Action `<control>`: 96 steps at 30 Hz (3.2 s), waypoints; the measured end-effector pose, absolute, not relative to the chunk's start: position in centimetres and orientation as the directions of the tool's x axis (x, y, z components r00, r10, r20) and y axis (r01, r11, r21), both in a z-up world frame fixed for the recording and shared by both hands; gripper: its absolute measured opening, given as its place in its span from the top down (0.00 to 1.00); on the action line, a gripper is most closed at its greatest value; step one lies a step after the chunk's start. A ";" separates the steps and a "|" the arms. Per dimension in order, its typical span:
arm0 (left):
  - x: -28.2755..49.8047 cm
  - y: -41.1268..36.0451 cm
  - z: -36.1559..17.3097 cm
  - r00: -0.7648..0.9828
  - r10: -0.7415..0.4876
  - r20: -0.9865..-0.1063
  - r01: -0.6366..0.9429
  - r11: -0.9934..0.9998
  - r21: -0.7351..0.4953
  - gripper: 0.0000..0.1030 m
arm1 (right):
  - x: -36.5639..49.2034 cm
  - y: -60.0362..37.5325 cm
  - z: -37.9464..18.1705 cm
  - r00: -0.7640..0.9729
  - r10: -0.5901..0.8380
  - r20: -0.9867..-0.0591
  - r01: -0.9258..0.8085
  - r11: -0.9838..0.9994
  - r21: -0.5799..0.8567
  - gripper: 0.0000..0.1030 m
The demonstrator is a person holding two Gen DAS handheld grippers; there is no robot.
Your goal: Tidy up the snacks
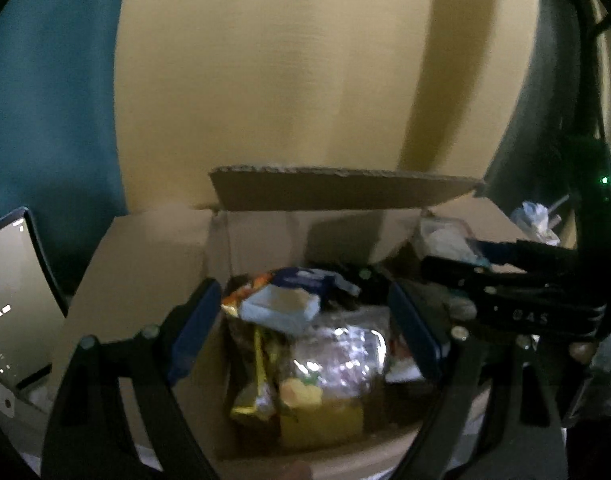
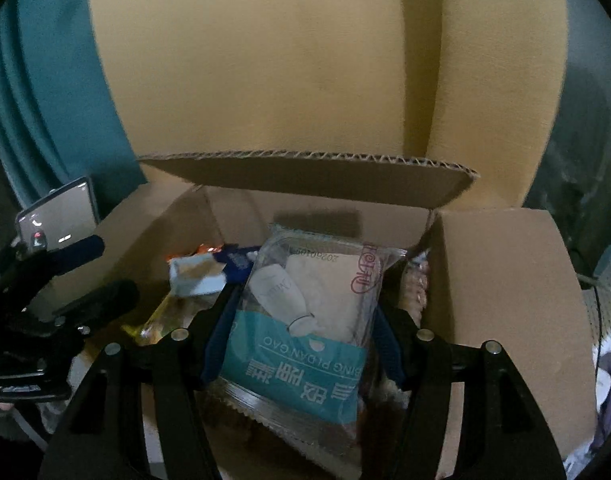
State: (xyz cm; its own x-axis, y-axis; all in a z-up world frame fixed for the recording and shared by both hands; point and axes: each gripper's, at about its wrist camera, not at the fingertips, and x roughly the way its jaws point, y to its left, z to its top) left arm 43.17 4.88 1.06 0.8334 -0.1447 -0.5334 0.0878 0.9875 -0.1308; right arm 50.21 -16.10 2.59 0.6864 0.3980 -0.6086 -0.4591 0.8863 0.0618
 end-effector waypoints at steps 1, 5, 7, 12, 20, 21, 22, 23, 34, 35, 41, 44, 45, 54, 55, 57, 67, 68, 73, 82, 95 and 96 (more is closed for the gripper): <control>43.5 5.1 1.0 0.831 -0.142 -0.537 0.081 0.987 -0.136 0.16 | 51.0 -15.9 2.6 0.684 0.390 -0.616 -0.454 0.889 0.060 0.36; 44.3 6.1 0.4 0.824 -0.141 -0.549 0.060 0.985 -0.163 0.16 | 53.7 -15.4 2.3 0.668 0.348 -0.658 -0.412 0.909 0.062 0.36; 44.7 6.2 0.0 0.811 -0.137 -0.569 0.054 0.986 -0.159 0.16 | 54.5 -15.2 2.2 0.668 0.333 -0.666 -0.395 0.917 0.061 0.33; 44.7 6.2 0.0 0.811 -0.133 -0.570 0.054 0.987 -0.154 0.15 | 54.6 -15.4 2.3 0.677 0.336 -0.655 -0.389 0.919 0.069 0.23; 43.4 6.1 0.8 0.822 -0.131 -0.554 0.057 0.987 -0.148 0.07 | 53.0 -15.7 2.3 0.687 0.327 -0.649 -0.383 0.922 0.058 0.23; 43.2 6.0 0.9 0.823 -0.131 -0.552 0.058 0.987 -0.147 0.07 | 52.8 -15.7 2.3 0.686 0.327 -0.650 -0.385 0.921 0.057 0.23; 42.8 5.9 1.1 0.825 -0.132 -0.549 0.060 0.987 -0.147 0.07 | 52.4 -15.6 2.2 0.685 0.328 -0.650 -0.388 0.920 0.054 0.23; 42.3 5.8 1.2 0.828 -0.133 -0.545 0.063 0.987 -0.145 0.07 | 52.0 -15.7 2.2 0.685 0.328 -0.651 -0.392 0.919 0.051 0.23; 37.3 4.9 2.3 0.844 -0.091 -0.529 0.049 0.994 -0.094 0.07 | 46.4 -16.5 2.9 0.708 0.329 -0.625 -0.407 0.913 0.020 0.23; 36.7 4.8 2.3 0.843 -0.092 -0.530 0.051 0.994 -0.093 0.07 | 45.6 -16.7 3.0 0.711 0.328 -0.622 -0.408 0.913 0.016 0.23; 33.4 4.2 2.0 0.840 -0.074 -0.537 0.036 0.996 -0.081 0.07 | 41.9 -17.8 2.9 0.720 0.331 -0.610 -0.395 0.918 0.031 0.23; 31.9 4.1 1.9 0.836 -0.076 -0.543 0.029 0.995 -0.094 0.07 | 39.9 -18.5 2.5 0.722 0.325 -0.610 -0.390 0.921 0.030 0.23; 31.4 4.1 1.8 0.836 -0.073 -0.544 0.026 0.995 -0.093 0.07 | 39.3 -18.6 2.3 0.724 0.323 -0.610 -0.388 0.921 0.027 0.23; 25.8 2.7 2.0 0.859 -0.074 -0.507 0.026 0.995 -0.101 0.07 | 33.9 -20.1 2.1 0.743 0.313 -0.592 -0.386 0.923 0.004 0.23; 25.2 2.6 2.2 0.864 -0.070 -0.499 0.027 0.995 -0.093 0.07 | 33.2 -20.3 2.2 0.748 0.312 -0.586 -0.383 0.924 0.003 0.23; 24.1 2.3 2.4 0.869 -0.063 -0.491 0.024 0.996 -0.084 0.07 | 31.8 -20.5 2.3 0.758 0.310 -0.574 -0.381 0.925 -0.004 0.23; 18.8 1.3 4.2 0.899 -0.061 -0.434 0.025 0.996 -0.087 0.07 | 25.2 -22.2 4.4 0.819 0.299 -0.489 -0.360 0.932 -0.034 0.23; 18.4 1.2 4.3 0.900 -0.058 -0.432 0.024 0.996 -0.084 0.07 | 24.6 -22.3 4.7 0.826 0.297 -0.479 -0.358 0.933 -0.037 0.23; 16.4 0.6 5.5 0.915 -0.054 -0.400 0.029 0.997 -0.069 0.07 | 21.7 -23.1 6.4 0.852 0.299 -0.429 -0.351 0.935 -0.046 0.23; 13.2 -0.3 8.3 0.952 -0.010 -0.306 -0.001 0.999 -0.037 0.07 | 17.4 -24.5 9.3 0.896 0.285 -0.339 -0.324 0.944 -0.063 0.23; 11.7 -0.3 9.5 0.968 -0.004 -0.250 -0.003 1.000 -0.030 0.07 | 15.0 -25.2 11.1 0.923 0.272 -0.271 -0.305 0.949 -0.084 0.23; 11.8 -0.2 9.5 0.968 -0.003 -0.252 -0.005 0.999 -0.034 0.07 | 15.1 -25.2 11.0 0.922 0.272 -0.274 -0.305 0.949 -0.085 0.23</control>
State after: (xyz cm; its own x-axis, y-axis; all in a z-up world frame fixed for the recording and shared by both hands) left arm 11.83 -0.20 9.52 0.9676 -0.0032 -0.2525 -0.0054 0.9994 -0.0335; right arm 15.13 -25.17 11.04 0.9224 0.2722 -0.2739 -0.3051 0.9485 -0.0849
